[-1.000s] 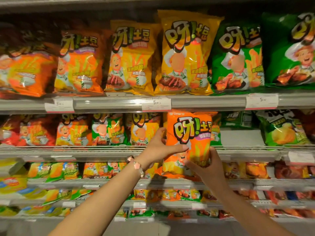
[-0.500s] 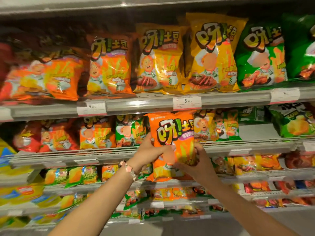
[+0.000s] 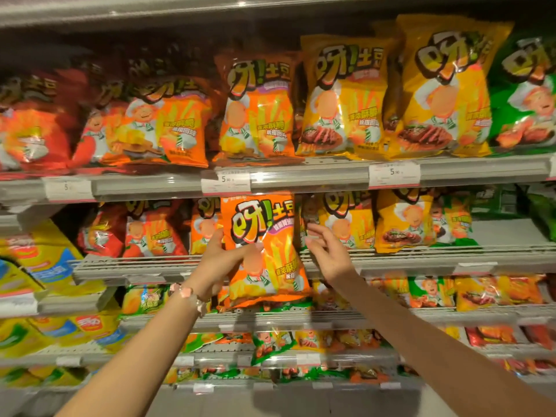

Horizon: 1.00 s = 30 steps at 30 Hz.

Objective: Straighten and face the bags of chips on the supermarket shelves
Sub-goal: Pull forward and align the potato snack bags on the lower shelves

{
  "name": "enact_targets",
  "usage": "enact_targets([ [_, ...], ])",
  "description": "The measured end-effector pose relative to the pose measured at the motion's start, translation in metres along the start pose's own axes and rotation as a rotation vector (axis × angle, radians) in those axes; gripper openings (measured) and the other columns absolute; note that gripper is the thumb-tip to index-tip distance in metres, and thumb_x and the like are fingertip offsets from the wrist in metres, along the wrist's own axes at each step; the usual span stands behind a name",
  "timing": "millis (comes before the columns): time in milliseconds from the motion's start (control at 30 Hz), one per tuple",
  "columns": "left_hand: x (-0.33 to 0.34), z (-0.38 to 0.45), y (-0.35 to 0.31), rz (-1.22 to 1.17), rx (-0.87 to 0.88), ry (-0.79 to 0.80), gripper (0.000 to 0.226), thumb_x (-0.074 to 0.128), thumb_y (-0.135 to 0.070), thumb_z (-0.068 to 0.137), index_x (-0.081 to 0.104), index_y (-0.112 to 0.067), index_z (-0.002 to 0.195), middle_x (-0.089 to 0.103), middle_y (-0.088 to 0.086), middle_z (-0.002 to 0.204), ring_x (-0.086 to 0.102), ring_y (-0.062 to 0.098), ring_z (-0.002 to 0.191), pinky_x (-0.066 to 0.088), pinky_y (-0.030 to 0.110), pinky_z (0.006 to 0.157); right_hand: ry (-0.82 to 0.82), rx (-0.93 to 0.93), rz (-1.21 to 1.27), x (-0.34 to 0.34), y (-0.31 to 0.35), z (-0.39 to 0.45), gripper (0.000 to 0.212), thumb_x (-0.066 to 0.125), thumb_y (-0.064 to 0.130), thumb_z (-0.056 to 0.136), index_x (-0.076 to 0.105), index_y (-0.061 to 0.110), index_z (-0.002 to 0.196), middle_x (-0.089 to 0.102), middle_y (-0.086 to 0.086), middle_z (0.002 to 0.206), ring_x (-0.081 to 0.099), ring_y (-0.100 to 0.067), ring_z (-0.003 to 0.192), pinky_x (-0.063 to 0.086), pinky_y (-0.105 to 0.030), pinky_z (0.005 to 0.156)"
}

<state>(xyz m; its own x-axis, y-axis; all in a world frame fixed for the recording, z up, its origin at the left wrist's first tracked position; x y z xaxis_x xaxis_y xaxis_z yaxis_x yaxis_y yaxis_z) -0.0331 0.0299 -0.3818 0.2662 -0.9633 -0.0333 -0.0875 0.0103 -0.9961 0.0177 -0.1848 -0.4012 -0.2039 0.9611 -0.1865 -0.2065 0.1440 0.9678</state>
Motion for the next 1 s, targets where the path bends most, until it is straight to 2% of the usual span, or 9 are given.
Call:
enact_targets([
  [133,-0.027,0.001,0.002,0.037,0.001,-0.025,0.099,0.094,-0.040,0.042,0.051,-0.023,0.130,0.068,0.002,0.116,0.066,0.020,0.104,0.053,0.032,0.084,0.022,0.033,-0.194,0.014,-0.001,0.047,0.066,0.066,0.019,0.088,0.032,0.017,0.144,0.043,-0.005,0.141,0.042,-0.015,0.128,0.040,-0.034,0.105],
  [200,-0.038,0.001,0.005,0.049,-0.024,-0.071,0.098,0.095,-0.041,0.042,0.052,-0.024,0.129,0.067,0.002,0.117,0.065,0.021,0.105,0.052,0.039,0.092,0.012,0.078,-0.275,0.019,-0.005,0.066,0.081,0.073,0.025,0.081,0.025,0.014,0.145,0.039,-0.009,0.142,0.039,-0.023,0.131,0.038,-0.043,0.107],
  [300,-0.052,0.000,0.008,0.040,-0.021,-0.148,0.084,0.088,-0.046,0.037,0.057,-0.024,0.112,0.071,0.002,0.106,0.068,0.017,0.092,0.055,0.031,0.072,0.010,0.162,-0.379,0.027,-0.015,0.089,0.091,0.081,0.032,0.072,0.027,0.004,0.141,0.042,-0.016,0.137,0.042,-0.031,0.127,0.042,-0.040,0.101],
  [400,-0.066,0.001,0.013,0.040,-0.060,-0.177,0.088,0.094,-0.043,0.040,0.056,-0.020,0.116,0.070,0.004,0.107,0.067,0.021,0.095,0.053,0.031,0.074,0.049,0.255,-0.370,0.034,-0.026,0.103,0.095,0.085,0.034,0.067,0.031,0.001,0.138,0.051,-0.014,0.131,0.051,-0.030,0.120,0.047,-0.032,0.085],
  [500,-0.079,0.001,0.014,0.052,-0.066,-0.190,0.095,0.092,-0.049,0.037,0.056,-0.020,0.120,0.070,0.003,0.110,0.066,0.024,0.101,0.052,0.041,0.089,0.064,0.315,-0.293,0.035,-0.036,0.109,0.095,0.088,0.034,0.063,0.036,0.000,0.136,0.058,-0.011,0.124,0.056,-0.029,0.115,0.050,-0.037,0.090],
  [567,-0.084,0.001,0.015,0.063,-0.056,-0.213,0.089,0.092,-0.049,0.039,0.057,-0.023,0.116,0.070,0.001,0.108,0.066,0.023,0.101,0.051,0.040,0.088,0.046,0.324,-0.260,0.034,-0.040,0.110,0.098,0.089,0.034,0.061,0.036,0.001,0.136,0.058,-0.010,0.121,0.056,-0.028,0.114,0.050,-0.037,0.090],
  [700,-0.086,0.002,0.018,0.017,-0.053,-0.222,0.070,0.088,-0.043,0.043,0.057,-0.028,0.105,0.071,-0.002,0.102,0.067,0.022,0.097,0.051,0.036,0.080,-0.023,0.306,-0.255,0.032,-0.035,0.107,0.092,0.090,0.038,0.057,0.042,0.001,0.126,0.055,0.002,0.088,0.055,-0.009,0.080,0.046,-0.014,0.052],
  [867,-0.084,-0.001,0.016,-0.009,-0.055,-0.242,0.064,0.086,-0.035,0.050,0.052,-0.027,0.104,0.068,0.001,0.103,0.065,0.017,0.091,0.049,0.026,0.068,-0.129,0.271,-0.204,0.026,-0.018,0.110,0.088,0.086,0.051,0.058,0.048,0.003,0.122,0.059,-0.003,0.092,0.059,-0.023,0.093,0.050,-0.036,0.077],
  [1000,-0.083,-0.003,0.014,0.035,-0.046,-0.294,0.063,0.084,-0.024,0.067,0.047,-0.016,0.118,0.064,-0.001,0.095,0.063,0.012,0.079,0.047,0.019,0.054,-0.125,0.221,-0.230,0.021,0.000,0.100,0.095,0.085,0.054,0.058,0.045,0.006,0.130,0.058,-0.003,0.113,0.056,-0.026,0.109,0.047,-0.035,0.083],
])
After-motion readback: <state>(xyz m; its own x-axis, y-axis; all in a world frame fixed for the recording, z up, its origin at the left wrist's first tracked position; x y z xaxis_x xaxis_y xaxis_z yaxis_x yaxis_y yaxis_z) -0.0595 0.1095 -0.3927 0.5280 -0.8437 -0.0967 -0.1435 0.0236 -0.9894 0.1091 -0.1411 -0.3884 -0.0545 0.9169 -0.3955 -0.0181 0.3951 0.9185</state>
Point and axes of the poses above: each hand's wrist, its own z-axis towards the middle knuckle, its own x-axis out of the palm, y = z × x, the point moved 4 cm from there along z, towards the middle knuckle
